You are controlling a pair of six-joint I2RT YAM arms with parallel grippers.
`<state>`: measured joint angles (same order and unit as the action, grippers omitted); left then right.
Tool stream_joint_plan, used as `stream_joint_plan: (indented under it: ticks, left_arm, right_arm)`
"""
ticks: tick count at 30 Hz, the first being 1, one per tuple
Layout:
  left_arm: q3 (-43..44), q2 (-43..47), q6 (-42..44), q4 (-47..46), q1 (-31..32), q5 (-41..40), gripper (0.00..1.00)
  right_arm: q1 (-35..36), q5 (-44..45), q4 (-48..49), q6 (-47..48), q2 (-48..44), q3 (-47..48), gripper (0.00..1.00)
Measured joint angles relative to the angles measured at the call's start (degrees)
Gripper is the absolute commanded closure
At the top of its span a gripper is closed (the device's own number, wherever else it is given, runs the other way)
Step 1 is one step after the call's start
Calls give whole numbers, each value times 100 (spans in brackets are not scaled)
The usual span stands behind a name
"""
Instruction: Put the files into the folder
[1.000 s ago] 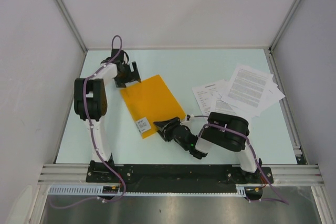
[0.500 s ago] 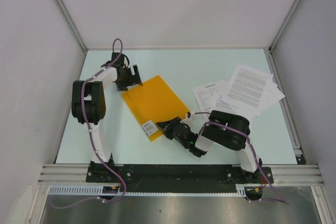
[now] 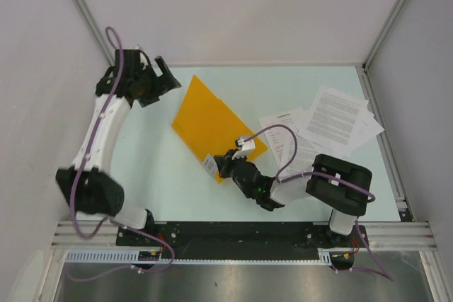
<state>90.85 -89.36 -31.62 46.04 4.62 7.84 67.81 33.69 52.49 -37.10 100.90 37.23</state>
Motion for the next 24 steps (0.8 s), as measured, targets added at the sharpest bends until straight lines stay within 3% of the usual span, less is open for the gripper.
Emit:
stream_joint_plan:
  ticks: [4, 8, 13, 19, 22, 24]
  left_arm:
    - [-1270, 1991, -957, -299, 9, 492, 0]
    - [-2371, 3198, -2022, -385, 68, 822, 0]
    - [-2640, 3206, -2868, -341, 175, 837, 0]
    - [-2640, 2916, -3134, -293, 553, 608, 0]
    - [-2667, 2894, -3071, -129, 651, 380, 15]
    - [-2756, 2953, -2898, -37, 651, 109, 33]
  right_arm:
    - [245, 313, 15, 1773, -15, 127, 100]
    - [684, 708, 151, 3217, -13, 201, 100]
    - [1137, 1154, 518, 4435, 118, 232, 100]
    - [1493, 1613, 973, 5501, 667, 573, 100]
    - [1617, 1749, 1117, 5772, 798, 715, 100]
    - [1672, 1799, 1169, 5860, 820, 787, 94]
